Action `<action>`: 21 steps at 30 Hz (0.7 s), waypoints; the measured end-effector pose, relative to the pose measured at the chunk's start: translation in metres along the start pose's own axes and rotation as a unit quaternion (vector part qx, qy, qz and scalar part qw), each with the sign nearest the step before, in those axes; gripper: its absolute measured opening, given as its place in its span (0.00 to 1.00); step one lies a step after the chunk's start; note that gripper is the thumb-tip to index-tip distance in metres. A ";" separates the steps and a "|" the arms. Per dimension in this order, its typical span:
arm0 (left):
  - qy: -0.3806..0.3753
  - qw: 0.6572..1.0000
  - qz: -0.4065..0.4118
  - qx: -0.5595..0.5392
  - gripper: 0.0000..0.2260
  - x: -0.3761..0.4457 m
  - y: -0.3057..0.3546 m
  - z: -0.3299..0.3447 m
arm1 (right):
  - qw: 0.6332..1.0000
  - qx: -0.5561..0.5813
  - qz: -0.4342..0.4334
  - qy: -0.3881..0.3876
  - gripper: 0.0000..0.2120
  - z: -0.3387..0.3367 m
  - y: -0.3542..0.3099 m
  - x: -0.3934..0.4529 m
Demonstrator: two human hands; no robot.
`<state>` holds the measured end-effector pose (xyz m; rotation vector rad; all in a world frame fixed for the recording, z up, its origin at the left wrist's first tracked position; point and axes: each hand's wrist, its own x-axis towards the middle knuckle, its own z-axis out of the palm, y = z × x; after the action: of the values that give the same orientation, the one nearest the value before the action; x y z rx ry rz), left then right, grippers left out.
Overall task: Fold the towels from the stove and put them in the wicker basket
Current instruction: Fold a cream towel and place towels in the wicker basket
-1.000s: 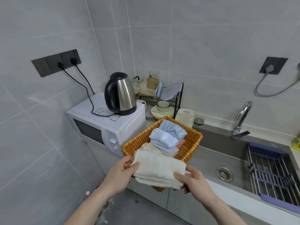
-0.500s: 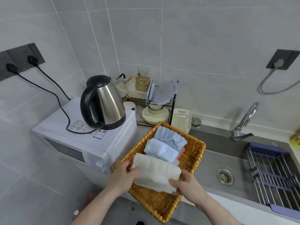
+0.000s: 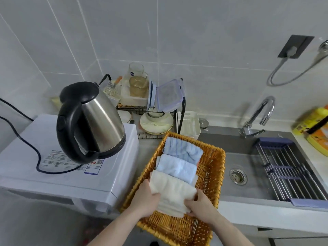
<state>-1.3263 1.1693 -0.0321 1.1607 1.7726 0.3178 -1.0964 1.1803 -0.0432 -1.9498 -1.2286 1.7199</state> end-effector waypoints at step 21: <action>-0.045 0.911 0.239 0.333 0.29 0.002 -0.018 0.008 | 0.954 -0.166 -0.142 0.203 0.38 0.037 0.013 -0.009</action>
<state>-1.3304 1.1595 -0.0491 2.0697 1.5284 -0.0813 -1.1240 1.1537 -0.0552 -2.0397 -1.6098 0.9576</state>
